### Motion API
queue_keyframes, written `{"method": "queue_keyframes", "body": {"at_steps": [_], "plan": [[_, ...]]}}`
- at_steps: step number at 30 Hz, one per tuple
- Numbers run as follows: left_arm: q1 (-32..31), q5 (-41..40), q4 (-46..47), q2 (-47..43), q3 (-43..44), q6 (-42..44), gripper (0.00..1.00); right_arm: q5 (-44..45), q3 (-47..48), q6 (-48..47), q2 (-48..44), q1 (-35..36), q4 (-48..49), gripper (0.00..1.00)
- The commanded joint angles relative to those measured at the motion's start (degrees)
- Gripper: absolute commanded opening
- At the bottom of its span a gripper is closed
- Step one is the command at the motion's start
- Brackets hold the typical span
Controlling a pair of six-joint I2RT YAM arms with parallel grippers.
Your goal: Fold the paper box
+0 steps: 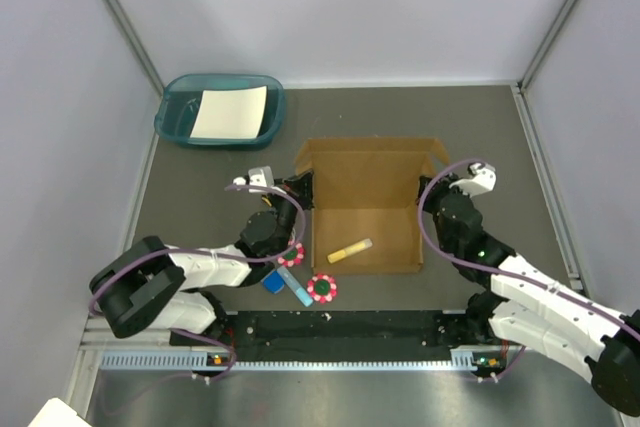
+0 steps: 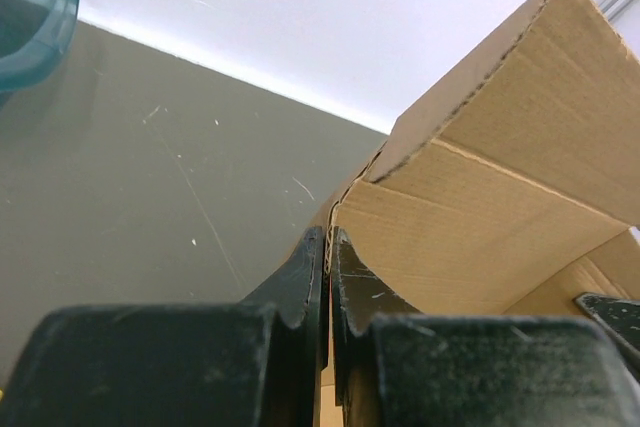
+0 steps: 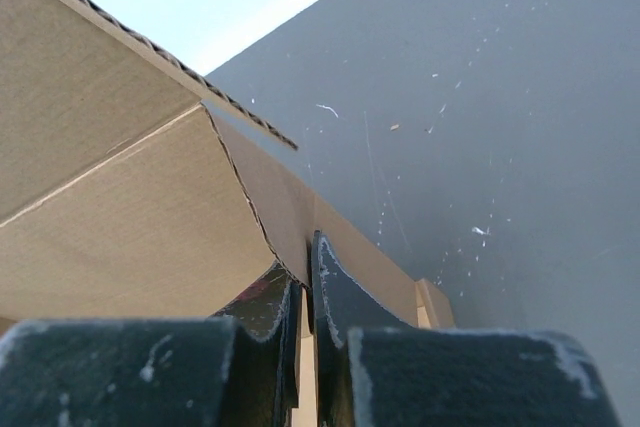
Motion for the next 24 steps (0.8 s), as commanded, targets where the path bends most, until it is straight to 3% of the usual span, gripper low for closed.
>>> {"method": "queue_keyframes", "body": {"at_steps": [1,5,10,18,24], "plan": [[-5.5,2.4,-0.9,-0.7,-0.3,-8.2,0.0,-1.2,-3.7,6.6,1.2,3.5,-16.0,0.0],[-8.0,-4.3,-4.6,-1.2,-0.1,-10.2,0.0,1.5,-3.6,11.5,0.6,4.8,-18.9,0.0],[-8.3,-6.4,-4.3,1.1,-0.2,-11.5,0.02,3.0,-3.6,14.7,0.6,5.5,-20.4,0.0],[-6.9,-6.8,-1.9,2.8,5.1,4.6,0.0,3.0,-3.0,12.5,1.4,5.5,-19.8,0.0],[-2.7,-2.1,0.0,5.9,9.1,12.3,0.0,4.7,-1.1,9.5,4.1,5.5,-18.3,0.0]]}}
